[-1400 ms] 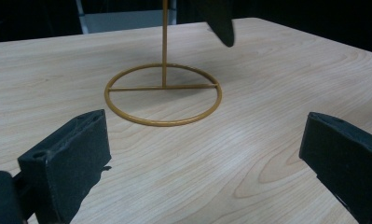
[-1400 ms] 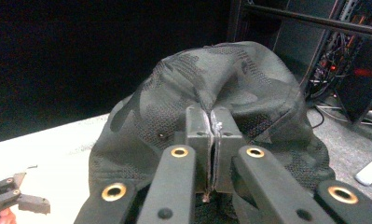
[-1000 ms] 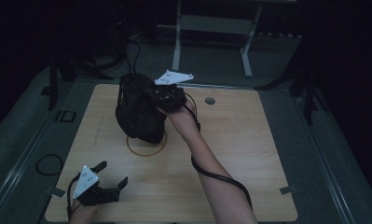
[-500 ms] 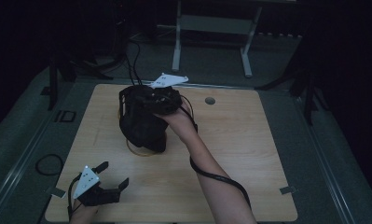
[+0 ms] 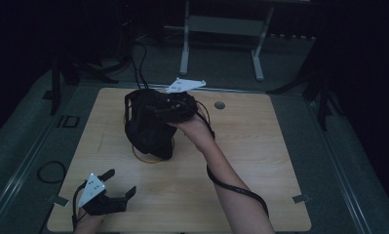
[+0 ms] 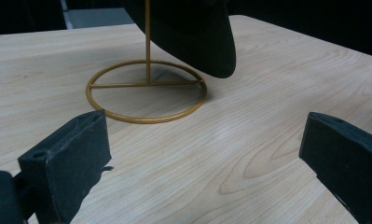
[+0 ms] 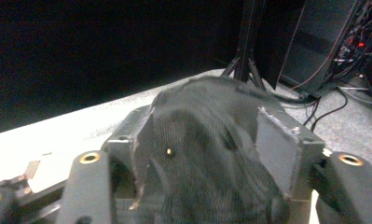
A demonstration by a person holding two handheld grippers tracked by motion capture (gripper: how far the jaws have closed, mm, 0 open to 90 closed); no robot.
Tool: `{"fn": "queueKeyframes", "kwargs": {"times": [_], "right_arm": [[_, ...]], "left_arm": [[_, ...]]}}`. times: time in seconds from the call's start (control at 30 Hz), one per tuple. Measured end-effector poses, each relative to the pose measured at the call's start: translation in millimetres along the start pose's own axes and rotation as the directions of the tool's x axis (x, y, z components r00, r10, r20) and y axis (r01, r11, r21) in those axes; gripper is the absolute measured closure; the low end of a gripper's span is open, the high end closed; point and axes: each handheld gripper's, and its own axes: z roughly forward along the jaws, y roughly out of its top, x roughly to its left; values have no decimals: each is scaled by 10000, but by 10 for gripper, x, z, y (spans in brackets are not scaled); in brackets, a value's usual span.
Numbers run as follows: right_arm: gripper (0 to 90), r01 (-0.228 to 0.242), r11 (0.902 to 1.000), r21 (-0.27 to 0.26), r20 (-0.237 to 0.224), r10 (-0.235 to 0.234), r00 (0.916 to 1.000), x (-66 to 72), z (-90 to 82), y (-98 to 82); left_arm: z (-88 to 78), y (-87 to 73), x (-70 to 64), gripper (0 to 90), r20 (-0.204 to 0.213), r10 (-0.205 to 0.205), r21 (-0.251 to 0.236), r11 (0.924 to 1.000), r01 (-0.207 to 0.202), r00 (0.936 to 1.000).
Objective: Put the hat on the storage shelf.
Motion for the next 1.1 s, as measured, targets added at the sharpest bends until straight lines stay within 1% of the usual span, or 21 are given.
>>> {"fn": "queueKeyframes", "kwargs": {"times": [0.07,0.1,0.13,0.17,0.2,0.23,0.3,0.37,0.4,0.47,0.57,0.63,0.67,0.77,0.83,0.87,0.93,0.97,1.0,1.03,1.1], "right_arm": [[320,-57,10000,4,-87,57,9999,-8,-12,-18],[283,-224,9997,-54,-209,222,9995,-23,-44,-58],[273,-309,9995,-113,-292,306,9991,-28,-58,-72],[251,-355,9992,-170,-310,350,9989,-39,-76,-88],[203,-426,9988,-232,-355,418,9985,-49,-92,-106],[179,-414,9989,-214,-510,402,9979,-56,-108,-123],[176,-441,9988,-201,-414,433,9982,-65,-139,-156],[150,-381,9990,-213,-458,371,9983,-77,-169,-193],[149,-355,9991,-212,-396,346,9986,-77,-181,-211],[145,-332,9993,-171,-453,324,9984,-86,-209,-250],[141,-195,9996,-181,-408,188,9990,-88,-232,-293],[141,-69,9997,-227,-451,59,9990,-93,-267,-366],[141,-69,9997,-227,-451,59,9990,-93,-267,-366],[141,-94,9996,-258,-342,85,9994,-113,-322,-467],[141,-105,9996,-250,-337,97,9994,-116,-336,-491],[141,-77,9998,-193,-282,71,9996,-121,-362,-547],[141,-68,9998,-194,-278,63,9996,-121,-372,-566],[141,-45,9999,-114,-274,41,9996,-114,-396,-625],[141,-45,9999,-114,-274,41,9996,-114,-396,-625],[141,5,10000,-90,-275,-7,9996,-103,-417,-680],[141,23,10000,-64,-291,-25,9996,-101,-426,-701]], "left_arm": [[4,1,0,22,-18,6,8,10000,-6,10000],[7,0,0,22,10,-20,-3,10000,20,10000],[7,0,0,22,10,-20,-3,10000,20,10000],[10,-2,-3,22,-24,-4,28,10000,4,10000],[11,-3,-3,22,-11,-25,31,10000,25,10000],[11,-3,-3,22,-11,-25,31,10000,25,10000],[13,-3,1,22,-13,-64,11,10000,64,10000],[13,-2,3,22,-20,-57,16,10000,57,10000],[11,-1,5,22,-15,-63,16,10000,63,10000],[10,-2,6,22,-5,-83,8,10000,83,10000],[12,-2,6,22,-2,-103,-7,9999,103,9999],[12,-1,3,22,-1,-81,-1,10000,81,10000],[12,-1,3,22,-1,-81,-1,10000,81,10000],[14,-4,-2,22,-12,-62,23,10000,62,10000],[13,-4,-4,22,18,-82,16,10000,82,10000],[13,-4,-6,22,-5,-34,49,10000,34,10000],[15,-4,-5,22,23,-55,25,10000,55,10000],[17,-5,-9,22,18,-69,41,10000,69,10000],[17,-5,-9,22,18,-69,41,10000,69,10000],[21,-6,-7,22,55,-71,25,10000,70,10000],[25,-7,-8,22,20,-36,59,10000,36,10000]]}}
